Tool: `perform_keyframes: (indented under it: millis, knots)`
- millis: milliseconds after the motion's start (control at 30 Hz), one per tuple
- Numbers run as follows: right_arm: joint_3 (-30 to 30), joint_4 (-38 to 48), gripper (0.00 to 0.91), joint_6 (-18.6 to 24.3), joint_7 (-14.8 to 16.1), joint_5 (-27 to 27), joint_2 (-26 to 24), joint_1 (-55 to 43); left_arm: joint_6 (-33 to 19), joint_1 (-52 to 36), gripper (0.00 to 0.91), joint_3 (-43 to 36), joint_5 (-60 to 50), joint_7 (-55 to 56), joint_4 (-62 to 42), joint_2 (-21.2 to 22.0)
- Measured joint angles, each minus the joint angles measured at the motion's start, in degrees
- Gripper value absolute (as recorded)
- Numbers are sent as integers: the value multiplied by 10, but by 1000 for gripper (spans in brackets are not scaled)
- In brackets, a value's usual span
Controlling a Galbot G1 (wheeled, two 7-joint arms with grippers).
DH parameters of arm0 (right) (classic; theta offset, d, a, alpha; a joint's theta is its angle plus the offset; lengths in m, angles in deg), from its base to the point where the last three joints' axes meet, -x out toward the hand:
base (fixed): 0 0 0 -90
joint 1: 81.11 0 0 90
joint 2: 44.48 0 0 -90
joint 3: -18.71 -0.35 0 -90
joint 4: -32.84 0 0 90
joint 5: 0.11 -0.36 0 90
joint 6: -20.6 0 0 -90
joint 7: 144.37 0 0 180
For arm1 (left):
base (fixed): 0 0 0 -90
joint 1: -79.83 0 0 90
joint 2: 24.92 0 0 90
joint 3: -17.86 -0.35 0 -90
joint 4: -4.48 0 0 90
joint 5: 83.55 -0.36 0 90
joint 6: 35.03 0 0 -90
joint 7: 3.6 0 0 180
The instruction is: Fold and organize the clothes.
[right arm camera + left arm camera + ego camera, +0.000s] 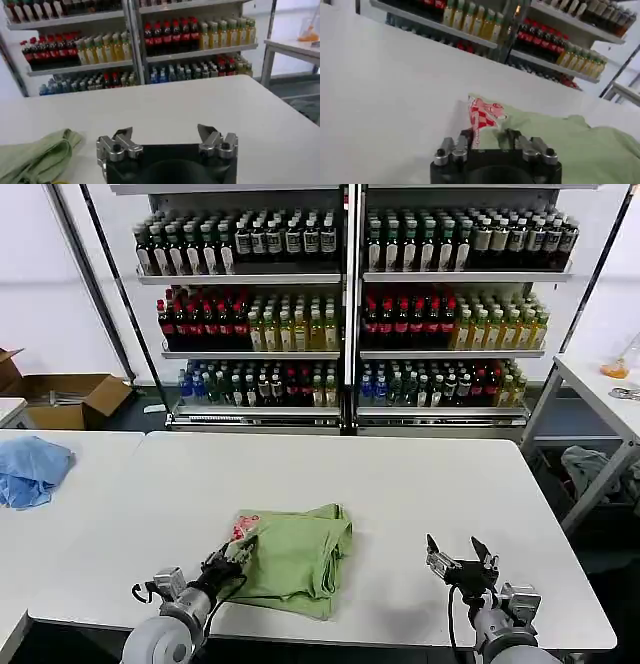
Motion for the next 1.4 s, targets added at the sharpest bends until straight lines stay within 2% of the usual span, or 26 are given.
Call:
perform_keyframes:
  millis: [600,767,900,1067,1167,1300,1400]
  knots:
    - [0,-5,907,-1,-4,-7,-3,-1,3,9,20,66,208,-3,15,13]
    - [-2,-7,907,-2,-5,-11,-3,-3,5,8,20,118,256,4,29,-7]
    - [0,-11,907,-2,-5,-12,-3,-4,4,1,20,178,270,17,41,-42]
    - [-1,-14,907,-3,-5,-14,-3,-4,5,-6,20,234,255,33,74,-92]
    - [-2,-16,907,-2,-4,-14,-3,-3,8,-6,20,242,226,34,97,-113]
    - [-3,-19,907,-2,-4,-14,-2,0,8,-12,20,210,145,27,111,-122]
    - [-5,-20,907,-2,-4,-14,-3,1,5,-22,20,153,53,20,103,-117]
